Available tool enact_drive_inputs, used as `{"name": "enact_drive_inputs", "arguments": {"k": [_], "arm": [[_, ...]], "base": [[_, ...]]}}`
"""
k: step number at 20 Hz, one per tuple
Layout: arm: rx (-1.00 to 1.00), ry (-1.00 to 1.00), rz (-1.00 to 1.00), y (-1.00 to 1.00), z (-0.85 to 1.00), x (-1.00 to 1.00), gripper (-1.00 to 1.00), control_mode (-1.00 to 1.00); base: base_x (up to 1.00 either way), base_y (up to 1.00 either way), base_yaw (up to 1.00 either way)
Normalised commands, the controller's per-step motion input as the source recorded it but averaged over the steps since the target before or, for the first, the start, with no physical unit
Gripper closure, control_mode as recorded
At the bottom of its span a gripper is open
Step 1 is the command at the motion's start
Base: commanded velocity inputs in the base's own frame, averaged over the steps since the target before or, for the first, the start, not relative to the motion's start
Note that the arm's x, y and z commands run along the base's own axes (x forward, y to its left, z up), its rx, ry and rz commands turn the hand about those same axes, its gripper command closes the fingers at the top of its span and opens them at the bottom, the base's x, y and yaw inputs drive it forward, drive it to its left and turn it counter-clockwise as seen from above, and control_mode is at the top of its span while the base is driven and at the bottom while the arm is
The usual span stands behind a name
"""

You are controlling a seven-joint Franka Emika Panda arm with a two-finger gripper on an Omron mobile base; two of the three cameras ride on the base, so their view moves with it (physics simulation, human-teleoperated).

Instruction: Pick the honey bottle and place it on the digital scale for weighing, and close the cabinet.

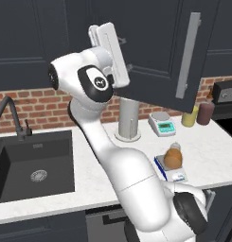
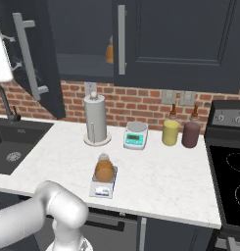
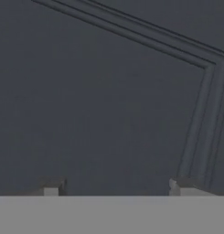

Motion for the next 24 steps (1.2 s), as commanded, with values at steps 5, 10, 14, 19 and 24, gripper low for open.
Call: {"name": "enact_drive_inputs", "arguments": {"k": [5, 10, 14, 19, 24], "arm": [[0.13, 0.0, 0.13, -0.7, 0.0, 0.67, -1.0, -1.0], [0.11, 0.0, 0.2, -0.6, -0.24, 0.82, -1.0, -1.0], [0.14, -0.05, 0.27, -0.8, -0.41, 0.66, -1.0, -1.0], [0.16, -0.07, 0.34, -0.69, -0.53, 0.85, -1.0, -1.0], [0.13, -0.02, 0.31, -0.31, -0.28, 0.95, -1.0, -1.0]], "base": [[0.0, 0.0, 0.0], [0.0, 0.0, 0.0], [0.0, 0.0, 0.0], [0.0, 0.0, 0.0], [0.0, 0.0, 0.0]]}}
